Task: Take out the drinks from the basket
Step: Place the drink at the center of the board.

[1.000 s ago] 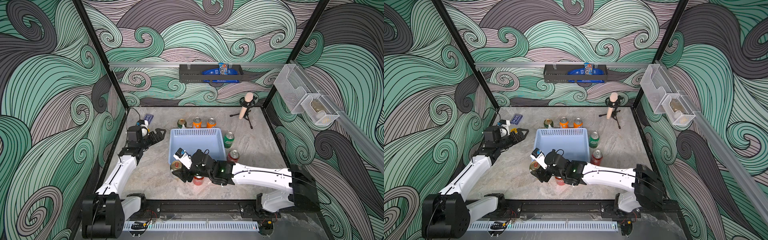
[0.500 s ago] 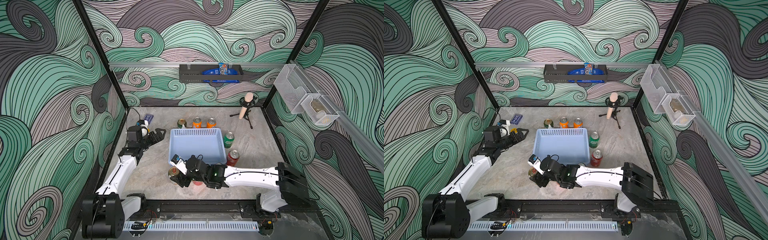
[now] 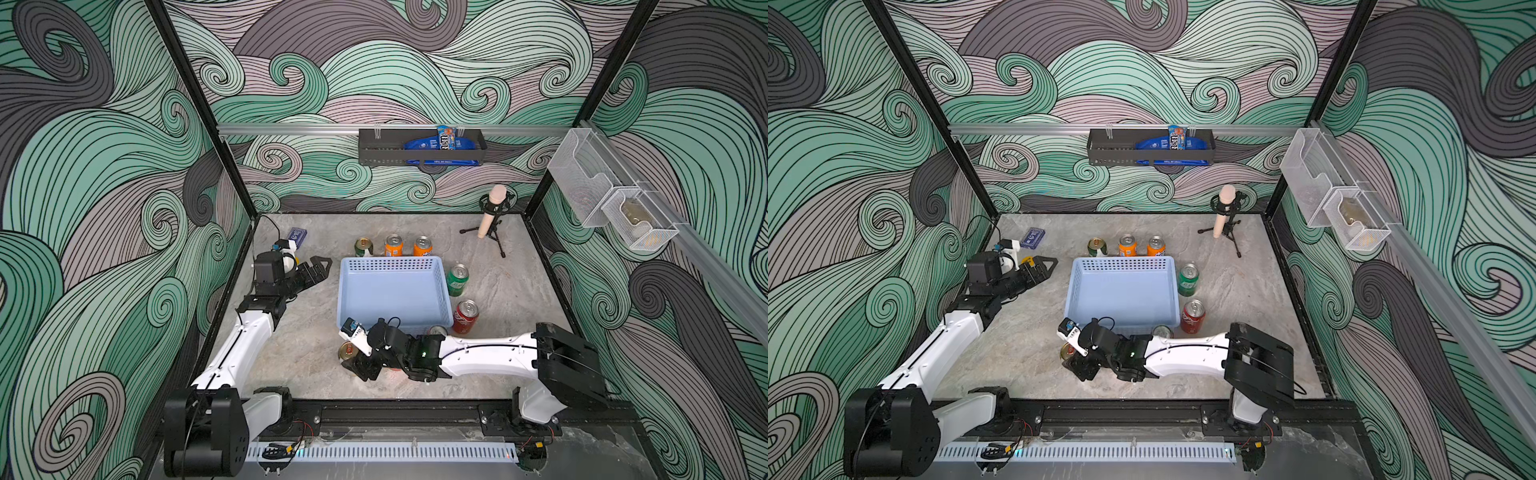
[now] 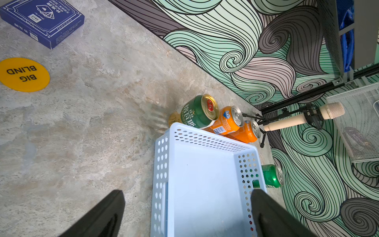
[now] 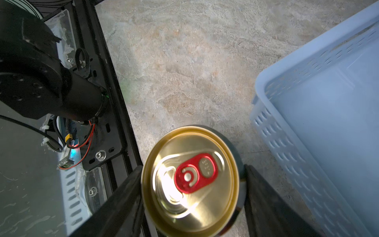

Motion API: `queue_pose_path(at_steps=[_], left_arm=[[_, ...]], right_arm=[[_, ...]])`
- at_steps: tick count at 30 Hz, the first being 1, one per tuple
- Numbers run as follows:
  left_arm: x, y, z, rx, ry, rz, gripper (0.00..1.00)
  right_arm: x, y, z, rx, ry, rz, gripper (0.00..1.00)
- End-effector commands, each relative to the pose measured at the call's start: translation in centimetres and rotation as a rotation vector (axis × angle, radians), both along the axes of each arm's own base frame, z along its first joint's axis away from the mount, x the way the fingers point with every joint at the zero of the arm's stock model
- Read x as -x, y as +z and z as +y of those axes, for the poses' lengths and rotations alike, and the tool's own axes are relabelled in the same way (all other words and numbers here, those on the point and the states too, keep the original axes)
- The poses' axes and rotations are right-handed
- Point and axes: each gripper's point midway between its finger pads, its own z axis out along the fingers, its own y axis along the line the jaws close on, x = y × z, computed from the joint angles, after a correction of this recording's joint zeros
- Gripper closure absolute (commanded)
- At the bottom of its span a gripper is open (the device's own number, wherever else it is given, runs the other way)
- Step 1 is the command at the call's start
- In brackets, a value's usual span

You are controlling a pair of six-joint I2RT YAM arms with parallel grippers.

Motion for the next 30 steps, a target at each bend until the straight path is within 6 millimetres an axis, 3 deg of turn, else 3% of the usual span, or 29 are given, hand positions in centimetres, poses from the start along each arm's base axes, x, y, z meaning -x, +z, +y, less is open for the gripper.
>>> queue_pose_path(at_steps=[1, 13, 19, 22, 24, 30], left_arm=[[-0.2, 0.2, -0.1, 0.01, -0.005, -0.012, 0.01], [-0.2, 0.2, -0.1, 0.011, -0.004, -0.011, 0.01], [-0.2, 0.1, 0.0, 0.01, -0.003, -0.009, 0.01], [-0.2, 0.1, 0.1, 0.005, 0.001, -0.014, 0.01], [-0.3, 0.3, 0.1, 0.001, 0.002, -0.019, 0.01], [-0.4, 0.5, 0.5, -0.02, 0.019, -0.039, 0.01]], right_arm=[[-0.3, 2.8, 1.9, -0.119, -0.001, -0.038, 0.42], [-0.2, 1.9, 1.4, -0.095, -0.005, -0.044, 0.22], [-0.5, 2.7, 1.3, -0.095, -0.014, -0.067, 0.14], [-1.4, 5.1, 1.3, -0.119, -0.051, -0.112, 0.06], [-1.9, 8.0, 1.2, -0.161, -0.071, -0.156, 0.0], [-4.5, 15.5, -0.8, -0.262, -0.187, -0.278, 0.0]])
